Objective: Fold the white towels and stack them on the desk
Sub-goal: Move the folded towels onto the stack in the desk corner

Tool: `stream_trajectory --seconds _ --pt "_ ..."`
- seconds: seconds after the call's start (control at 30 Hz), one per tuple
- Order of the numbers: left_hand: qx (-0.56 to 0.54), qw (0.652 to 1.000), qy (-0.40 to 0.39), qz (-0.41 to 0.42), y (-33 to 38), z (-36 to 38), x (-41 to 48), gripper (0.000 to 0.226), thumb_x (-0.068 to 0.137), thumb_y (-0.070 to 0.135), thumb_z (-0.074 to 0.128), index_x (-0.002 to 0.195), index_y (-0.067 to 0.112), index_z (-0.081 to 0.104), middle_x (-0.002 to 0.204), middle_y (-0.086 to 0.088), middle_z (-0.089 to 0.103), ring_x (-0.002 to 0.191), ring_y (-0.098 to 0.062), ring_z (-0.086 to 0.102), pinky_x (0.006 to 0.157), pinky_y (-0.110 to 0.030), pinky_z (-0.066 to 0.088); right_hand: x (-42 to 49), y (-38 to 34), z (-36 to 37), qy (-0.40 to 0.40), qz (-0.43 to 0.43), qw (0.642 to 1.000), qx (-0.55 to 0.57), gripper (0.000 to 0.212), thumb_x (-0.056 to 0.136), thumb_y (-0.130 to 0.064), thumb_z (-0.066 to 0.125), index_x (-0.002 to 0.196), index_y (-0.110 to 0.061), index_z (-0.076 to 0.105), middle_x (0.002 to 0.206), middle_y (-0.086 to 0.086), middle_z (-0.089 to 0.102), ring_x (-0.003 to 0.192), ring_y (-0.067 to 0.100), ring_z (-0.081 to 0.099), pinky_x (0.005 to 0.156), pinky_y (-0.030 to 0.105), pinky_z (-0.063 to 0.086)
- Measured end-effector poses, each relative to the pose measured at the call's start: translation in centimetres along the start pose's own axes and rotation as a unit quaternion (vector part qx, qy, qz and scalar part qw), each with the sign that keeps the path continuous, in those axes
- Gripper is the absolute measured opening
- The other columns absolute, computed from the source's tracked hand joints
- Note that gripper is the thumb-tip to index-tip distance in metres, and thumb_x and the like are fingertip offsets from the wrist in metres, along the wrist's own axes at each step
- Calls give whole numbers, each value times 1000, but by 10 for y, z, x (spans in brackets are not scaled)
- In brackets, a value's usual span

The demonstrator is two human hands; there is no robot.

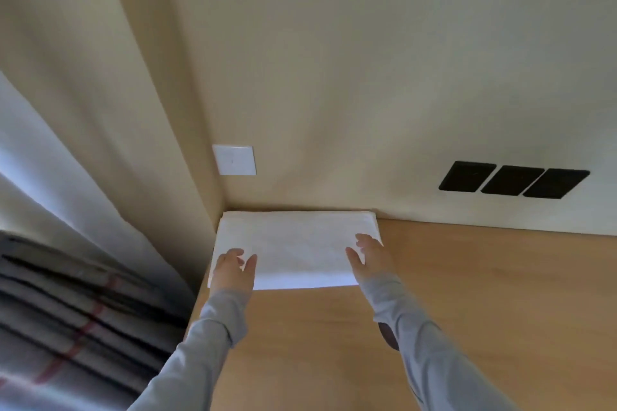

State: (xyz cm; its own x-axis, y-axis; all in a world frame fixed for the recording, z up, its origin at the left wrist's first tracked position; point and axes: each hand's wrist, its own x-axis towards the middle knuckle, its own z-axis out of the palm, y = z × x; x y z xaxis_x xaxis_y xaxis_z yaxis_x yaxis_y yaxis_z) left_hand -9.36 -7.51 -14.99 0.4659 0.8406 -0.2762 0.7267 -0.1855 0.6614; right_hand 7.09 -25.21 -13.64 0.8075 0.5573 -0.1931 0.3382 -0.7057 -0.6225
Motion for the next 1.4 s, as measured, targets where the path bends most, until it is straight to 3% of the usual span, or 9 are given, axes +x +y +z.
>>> stream_trajectory --seconds 0.2,0.43,0.63,0.73,0.87,0.93,1.13,1.3,1.4 --pt "-325 903 -19 -279 -44 34 17 41 90 31 63 97 -9 58 55 -14 55 59 -30 49 72 -38 45 0 55 42 -19 253 930 265 38 94 -20 52 127 -1 49 114 16 59 102 28 57 97 41 46" --pt "-473 802 1 -364 -55 60 44 53 87 32 65 127 1 51 103 -11 60 102 -31 60 87 -33 48 18 70 58 -7 394 737 550 38 95 -15 51 112 19 50 115 39 53 57 12 48 109 42 36" --pt "-502 762 28 -408 -64 71 56 28 87 34 66 92 9 55 122 -11 59 89 -22 56 83 -29 44 38 65 65 46 470 659 585 31 94 -24 54 76 2 53 72 8 51 62 14 50 84 29 52" --pt "-547 731 29 -407 -57 75 60 33 90 32 62 112 8 56 130 -11 55 98 -23 59 83 -28 42 44 63 70 44 492 639 589 40 95 -26 52 60 -10 40 46 4 39 39 11 38 60 15 47" --pt "-506 749 48 -425 -57 77 67 47 85 38 66 114 5 52 128 -12 55 98 -28 59 81 -33 47 50 58 71 54 502 638 581 34 91 -24 59 102 8 60 61 7 33 71 9 56 111 37 33" --pt "-485 764 69 -421 -61 78 69 54 79 39 73 115 6 50 122 -13 58 98 -28 61 89 -36 50 54 60 72 58 507 647 567 35 88 -24 63 106 5 60 63 7 36 91 9 61 109 40 36" --pt "-251 902 122 -329 -69 67 60 43 70 50 77 57 16 53 53 -3 63 67 -27 63 76 -43 57 58 67 70 44 491 731 472 26 86 -23 66 80 -5 48 65 5 45 56 15 43 81 32 50" --pt "-1 966 98 -240 -61 57 56 65 78 66 55 67 4 69 63 -14 68 65 -30 67 62 -33 54 63 63 70 92 415 803 417 27 82 -27 71 79 -9 50 69 9 54 59 17 54 62 31 53" --pt "-17 971 119 -209 -57 57 58 58 83 59 55 68 5 68 67 -15 69 67 -31 67 63 -34 54 69 55 67 77 418 782 456 32 80 -30 72 77 -10 47 70 7 53 59 18 54 68 30 55"
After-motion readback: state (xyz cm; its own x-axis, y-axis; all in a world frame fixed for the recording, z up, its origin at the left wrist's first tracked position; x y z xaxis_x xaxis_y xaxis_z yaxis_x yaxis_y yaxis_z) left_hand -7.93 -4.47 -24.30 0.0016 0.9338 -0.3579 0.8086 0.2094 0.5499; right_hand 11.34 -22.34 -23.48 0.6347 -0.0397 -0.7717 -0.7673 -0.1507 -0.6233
